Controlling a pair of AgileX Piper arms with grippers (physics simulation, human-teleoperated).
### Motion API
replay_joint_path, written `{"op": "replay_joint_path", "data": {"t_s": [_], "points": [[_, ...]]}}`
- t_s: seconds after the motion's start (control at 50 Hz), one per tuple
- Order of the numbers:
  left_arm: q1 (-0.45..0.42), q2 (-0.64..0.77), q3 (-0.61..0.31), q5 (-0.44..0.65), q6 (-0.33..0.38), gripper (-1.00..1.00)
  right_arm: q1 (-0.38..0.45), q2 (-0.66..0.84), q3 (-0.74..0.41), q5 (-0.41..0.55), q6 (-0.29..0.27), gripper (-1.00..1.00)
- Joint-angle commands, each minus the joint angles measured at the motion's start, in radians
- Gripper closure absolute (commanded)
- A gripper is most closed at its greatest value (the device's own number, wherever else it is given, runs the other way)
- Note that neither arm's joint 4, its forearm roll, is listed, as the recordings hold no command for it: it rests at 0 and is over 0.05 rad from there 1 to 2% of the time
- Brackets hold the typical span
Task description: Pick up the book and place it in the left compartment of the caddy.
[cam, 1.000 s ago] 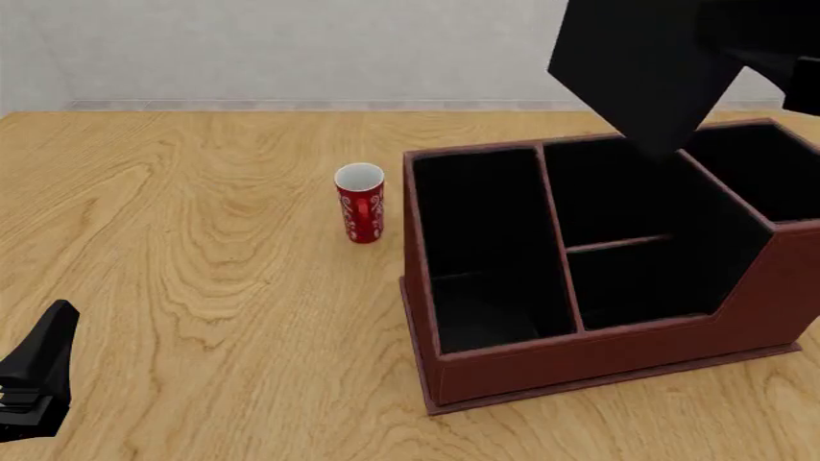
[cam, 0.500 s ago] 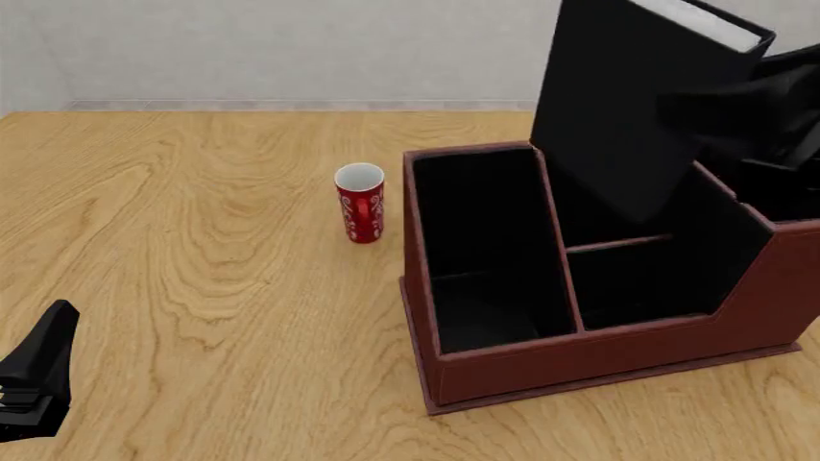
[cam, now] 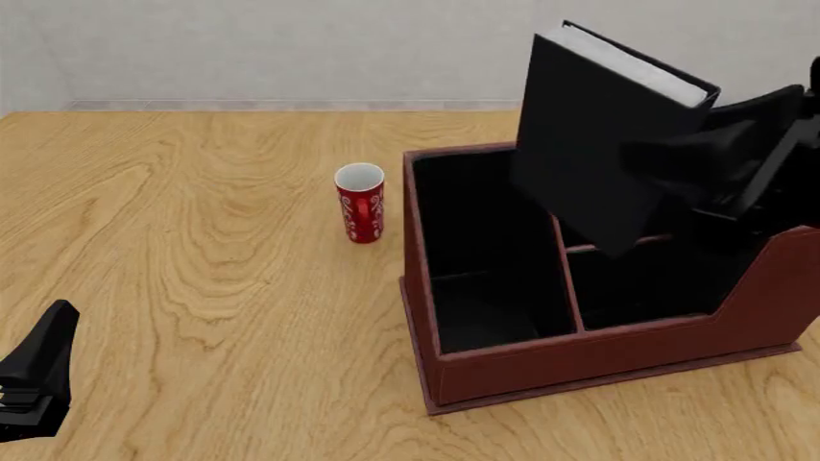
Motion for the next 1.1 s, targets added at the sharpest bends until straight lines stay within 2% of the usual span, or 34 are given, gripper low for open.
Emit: {"op": "replay_joint_path", "data": {"t_s": [0.02, 0.26, 0.58, 1.1], "points": [[0.000, 0.000, 0.000, 0.000, 0.000, -1.00, 0.010, 0.011, 0.009, -0.026, 0.027, 1.00], [0.000, 0.000, 0.000, 0.000, 0.000, -1.00, 0.022, 0.027, 0.020, -0.049, 0.037, 1.00], [0.000, 0.000, 0.000, 0.000, 0.000, -1.00, 0.009, 0.110, 0.056, -0.137, 0.056, 1.00], [0.000, 0.000, 0.000, 0.000, 0.000, -1.00, 0.056, 0.171, 0.094, -0.191, 0.098, 1.00]]}}
